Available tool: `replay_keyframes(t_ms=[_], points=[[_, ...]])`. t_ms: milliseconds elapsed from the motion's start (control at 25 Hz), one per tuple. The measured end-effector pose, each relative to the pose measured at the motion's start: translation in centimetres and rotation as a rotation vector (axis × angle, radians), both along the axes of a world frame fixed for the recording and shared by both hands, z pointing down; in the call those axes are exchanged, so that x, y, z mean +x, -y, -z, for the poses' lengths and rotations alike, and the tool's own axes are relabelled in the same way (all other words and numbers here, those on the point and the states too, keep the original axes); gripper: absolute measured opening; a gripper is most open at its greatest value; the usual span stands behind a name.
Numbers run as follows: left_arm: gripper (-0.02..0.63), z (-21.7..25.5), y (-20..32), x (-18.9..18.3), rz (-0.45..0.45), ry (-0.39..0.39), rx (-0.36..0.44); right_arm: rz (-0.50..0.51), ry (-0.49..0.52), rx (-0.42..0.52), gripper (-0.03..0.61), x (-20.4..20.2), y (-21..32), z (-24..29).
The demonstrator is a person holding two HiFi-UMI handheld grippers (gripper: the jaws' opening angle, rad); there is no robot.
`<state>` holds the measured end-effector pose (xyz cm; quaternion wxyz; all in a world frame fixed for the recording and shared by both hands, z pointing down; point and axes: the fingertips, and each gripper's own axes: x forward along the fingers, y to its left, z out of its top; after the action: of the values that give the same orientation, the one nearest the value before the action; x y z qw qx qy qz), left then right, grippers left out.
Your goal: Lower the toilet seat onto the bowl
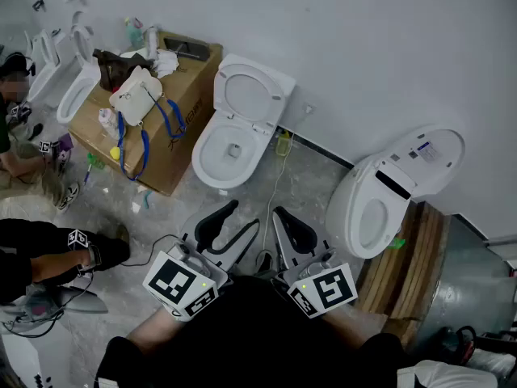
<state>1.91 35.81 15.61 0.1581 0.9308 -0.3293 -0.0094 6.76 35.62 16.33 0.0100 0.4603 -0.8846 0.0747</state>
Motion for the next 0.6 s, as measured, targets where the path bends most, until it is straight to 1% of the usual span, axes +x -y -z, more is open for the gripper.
replay_keyframes(t_ms=[200,400,600], points=[[0.204,0.3,-1.1,3.1,0.009,0.025,-0.003,0.009,0.016,-0.004,0.041,3.1,-1.0,0.4],[0.202,0.4,-1.2,4.6,0.018,0.035,-0.002,0.018,0.031,-0.006,0.041,4.8,-1.0,0.3],[0.201,0.7,-1.2,5.4,0.046,0.032,-0.007,0.026,0.121,-0.060,0.041,6.2,-0.6,-0.2]])
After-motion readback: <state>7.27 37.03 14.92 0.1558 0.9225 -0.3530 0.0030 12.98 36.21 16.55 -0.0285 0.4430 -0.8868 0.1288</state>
